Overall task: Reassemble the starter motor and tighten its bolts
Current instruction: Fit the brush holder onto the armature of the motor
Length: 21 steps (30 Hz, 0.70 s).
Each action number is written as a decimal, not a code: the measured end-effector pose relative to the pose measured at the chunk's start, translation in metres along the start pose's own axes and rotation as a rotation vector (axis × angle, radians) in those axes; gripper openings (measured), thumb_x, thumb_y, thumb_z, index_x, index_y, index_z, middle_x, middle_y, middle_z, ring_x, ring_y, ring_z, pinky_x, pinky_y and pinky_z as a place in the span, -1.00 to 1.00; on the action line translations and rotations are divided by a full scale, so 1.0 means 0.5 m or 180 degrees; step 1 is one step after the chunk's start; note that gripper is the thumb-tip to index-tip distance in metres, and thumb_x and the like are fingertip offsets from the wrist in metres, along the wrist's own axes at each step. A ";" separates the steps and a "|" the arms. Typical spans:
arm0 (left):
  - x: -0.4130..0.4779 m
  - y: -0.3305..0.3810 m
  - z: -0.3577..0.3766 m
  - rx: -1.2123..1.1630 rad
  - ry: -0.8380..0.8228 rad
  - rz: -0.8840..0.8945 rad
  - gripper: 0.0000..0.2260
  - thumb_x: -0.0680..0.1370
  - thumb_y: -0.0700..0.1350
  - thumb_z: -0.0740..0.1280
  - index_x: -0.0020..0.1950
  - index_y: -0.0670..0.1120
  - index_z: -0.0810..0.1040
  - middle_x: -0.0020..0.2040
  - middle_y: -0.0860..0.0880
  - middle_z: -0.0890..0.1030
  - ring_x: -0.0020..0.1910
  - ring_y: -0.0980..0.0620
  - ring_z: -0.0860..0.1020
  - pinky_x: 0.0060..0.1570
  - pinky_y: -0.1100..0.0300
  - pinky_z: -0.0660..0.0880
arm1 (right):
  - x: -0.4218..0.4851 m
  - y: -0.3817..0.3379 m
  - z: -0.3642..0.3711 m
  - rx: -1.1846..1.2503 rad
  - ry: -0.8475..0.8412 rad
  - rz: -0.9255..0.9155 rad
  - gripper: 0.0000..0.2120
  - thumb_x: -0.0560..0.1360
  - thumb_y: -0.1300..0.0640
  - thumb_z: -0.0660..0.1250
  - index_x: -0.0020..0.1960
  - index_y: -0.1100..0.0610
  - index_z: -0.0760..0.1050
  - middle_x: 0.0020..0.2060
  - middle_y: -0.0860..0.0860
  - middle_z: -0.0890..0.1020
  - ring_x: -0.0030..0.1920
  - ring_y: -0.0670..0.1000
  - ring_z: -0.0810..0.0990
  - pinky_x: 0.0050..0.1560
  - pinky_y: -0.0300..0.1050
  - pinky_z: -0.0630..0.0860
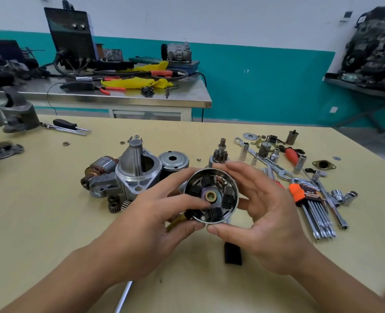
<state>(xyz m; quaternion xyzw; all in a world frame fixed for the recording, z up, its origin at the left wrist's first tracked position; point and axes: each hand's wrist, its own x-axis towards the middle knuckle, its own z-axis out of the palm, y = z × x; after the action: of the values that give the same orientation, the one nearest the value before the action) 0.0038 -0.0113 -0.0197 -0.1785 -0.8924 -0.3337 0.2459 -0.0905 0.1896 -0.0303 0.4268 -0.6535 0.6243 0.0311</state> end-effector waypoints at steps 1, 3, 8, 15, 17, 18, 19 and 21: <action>0.001 0.001 -0.001 0.0088 -0.0039 0.0056 -0.76 0.51 0.08 0.42 0.17 0.14 0.64 0.48 0.21 0.39 0.20 0.29 0.53 0.07 0.49 0.42 | -0.002 0.001 0.001 0.0035 0.0007 0.0027 -0.20 0.27 0.17 0.64 0.42 -0.12 0.41 0.33 -0.05 0.58 0.34 0.07 0.56 0.16 0.05 0.62; 0.002 0.002 -0.002 0.0194 -0.0093 0.0158 -0.76 0.54 0.10 0.38 0.19 0.14 0.62 0.47 0.20 0.38 0.20 0.29 0.53 0.10 0.44 0.45 | -0.004 0.004 0.003 0.0077 0.0022 0.0057 -0.20 0.27 0.18 0.64 0.42 -0.12 0.41 0.34 -0.04 0.58 0.34 0.07 0.56 0.14 0.06 0.62; 0.006 0.008 -0.004 -0.0432 0.0132 -0.0199 -0.55 0.47 -0.07 0.48 0.32 0.25 0.55 0.40 0.21 0.51 0.14 0.23 0.60 0.05 0.30 0.55 | 0.001 -0.005 0.009 0.0351 0.0056 0.0163 -0.23 0.25 0.17 0.64 0.39 -0.05 0.44 0.32 -0.02 0.59 0.33 0.10 0.56 0.15 0.13 0.62; 0.027 0.045 0.003 -0.3570 -0.0147 -0.2037 -0.61 0.44 -0.06 0.43 0.27 0.03 0.63 0.19 -0.10 0.69 -0.06 -0.09 0.71 -0.28 0.16 0.62 | 0.011 -0.019 0.019 0.0607 0.0004 0.0206 -0.23 0.26 0.26 0.63 0.41 0.06 0.42 0.27 0.00 0.63 0.28 0.09 0.60 0.16 0.04 0.61; 0.029 0.049 0.006 -0.3517 -0.0126 -0.2136 -0.75 0.43 -0.10 0.40 0.10 0.02 0.70 0.09 -0.14 0.72 -0.17 -0.10 0.70 -0.40 0.18 0.58 | 0.016 -0.022 0.017 0.0604 -0.0190 0.0333 -0.30 0.31 0.28 0.60 0.40 0.06 0.46 0.22 0.02 0.65 0.26 0.10 0.61 0.14 0.01 0.61; 0.029 0.047 0.006 -0.3380 -0.0029 -0.2152 -0.78 0.43 -0.14 0.42 0.06 0.01 0.70 0.03 -0.16 0.72 -0.22 -0.12 0.70 -0.44 0.19 0.56 | 0.020 -0.023 0.015 0.0630 -0.0237 0.0399 -0.35 0.34 0.26 0.58 0.39 0.07 0.48 0.20 0.04 0.66 0.25 0.11 0.62 0.11 -0.01 0.61; 0.029 0.045 0.006 -0.3194 0.0085 -0.2159 -0.79 0.44 -0.18 0.45 0.05 -0.01 0.69 -0.02 -0.16 0.72 -0.25 -0.14 0.69 -0.45 0.19 0.54 | 0.023 -0.023 0.011 0.0670 -0.0209 0.0462 -0.42 0.37 0.22 0.55 0.36 0.08 0.51 0.18 0.06 0.68 0.24 0.11 0.63 0.08 -0.02 0.61; 0.028 0.041 0.008 -0.2773 0.0211 -0.2064 -0.75 0.51 -0.29 0.46 0.14 -0.03 0.65 -0.05 -0.14 0.72 -0.28 -0.18 0.68 -0.45 0.16 0.54 | 0.030 -0.026 0.005 0.0669 -0.0031 0.0598 -0.55 0.40 0.08 0.50 0.28 0.09 0.59 0.11 0.07 0.71 0.16 0.11 0.67 0.01 0.01 0.63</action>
<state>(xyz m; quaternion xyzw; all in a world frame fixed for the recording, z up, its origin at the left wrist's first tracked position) 0.0008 0.0082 -0.0041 0.0311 -0.6726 -0.7368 0.0617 -0.0907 0.1815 -0.0120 0.3676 -0.6217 0.6875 -0.0756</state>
